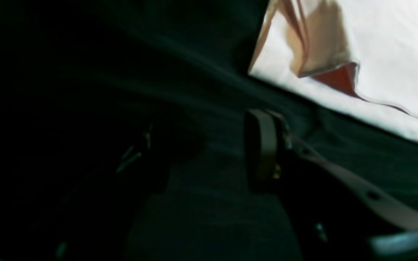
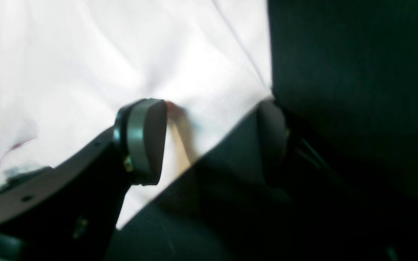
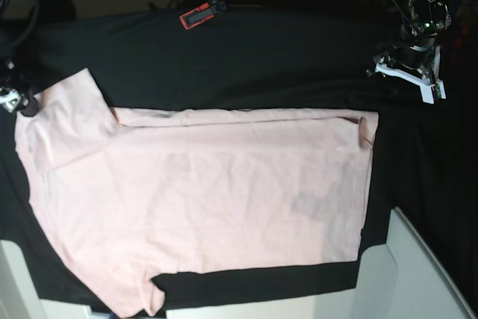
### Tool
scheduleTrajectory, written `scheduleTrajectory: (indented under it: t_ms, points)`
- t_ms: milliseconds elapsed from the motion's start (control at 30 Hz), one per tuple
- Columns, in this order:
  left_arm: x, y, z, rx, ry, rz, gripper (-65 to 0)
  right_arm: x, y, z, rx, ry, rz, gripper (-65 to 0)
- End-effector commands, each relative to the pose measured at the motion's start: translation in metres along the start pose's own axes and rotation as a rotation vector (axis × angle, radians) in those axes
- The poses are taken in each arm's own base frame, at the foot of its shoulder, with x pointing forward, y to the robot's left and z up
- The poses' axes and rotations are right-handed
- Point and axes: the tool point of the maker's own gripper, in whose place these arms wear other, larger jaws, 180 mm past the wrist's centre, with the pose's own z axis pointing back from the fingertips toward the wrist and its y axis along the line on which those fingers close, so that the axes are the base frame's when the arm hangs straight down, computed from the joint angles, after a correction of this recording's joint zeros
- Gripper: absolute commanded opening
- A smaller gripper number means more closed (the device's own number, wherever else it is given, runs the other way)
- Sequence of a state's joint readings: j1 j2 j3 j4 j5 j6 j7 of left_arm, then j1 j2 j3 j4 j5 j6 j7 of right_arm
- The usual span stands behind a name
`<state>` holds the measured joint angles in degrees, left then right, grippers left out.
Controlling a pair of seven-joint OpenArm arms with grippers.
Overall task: Fold the T-shirt properly
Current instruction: 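Lift the corners and pull them back, folding the collar edge under, then open both grippers and release the folded edge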
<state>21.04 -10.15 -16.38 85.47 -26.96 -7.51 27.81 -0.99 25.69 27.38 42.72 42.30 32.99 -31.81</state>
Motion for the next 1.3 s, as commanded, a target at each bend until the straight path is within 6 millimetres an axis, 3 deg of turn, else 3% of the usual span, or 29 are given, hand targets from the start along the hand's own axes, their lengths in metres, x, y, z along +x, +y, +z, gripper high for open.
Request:
scheduleTrajectory:
  t_ms: [0,367,433,567,767,867,1000,1267]
  points:
    - [0.015,0.0,0.002,-0.006,-0.048,-0.013,-33.9,0.015,-0.006,0.006,-0.015,-0.015,0.018,-27.7]
    - [0.009,0.002,0.004,-0.003,-0.036,-0.015,-33.9,0.009,-0.006,0.004,-0.013,-0.002,0.011,-28.1]
    - [0.009,0.002,0.004,-0.003,-0.036,-0.015,-33.9,0.003,-0.001,0.0,-0.003,0.008,0.002,-33.1]
    - [0.009,0.002,0.004,-0.003,-0.034,-0.014,-33.9,-0.004,0.005,-0.004,0.01,0.015,-0.008,-52.2]
    - [0.007,0.003,0.004,-0.001,-0.03,-0.013,-33.9,-0.004,0.005,-0.004,0.011,0.015,-0.009,-55.9]
    - [0.007,0.003,0.004,-0.001,-0.03,-0.013,-33.9,-0.004,0.005,-0.004,0.01,0.02,-0.007,-64.4]
    - [0.007,0.003,0.004,-0.001,-0.03,-0.013,-33.9,-0.004,0.007,-0.002,0.012,0.051,0.012,-64.7]
    - [0.008,0.003,0.003,-0.002,-0.032,-0.013,-33.9,0.029,0.038,0.008,0.053,0.057,0.155,-64.7]
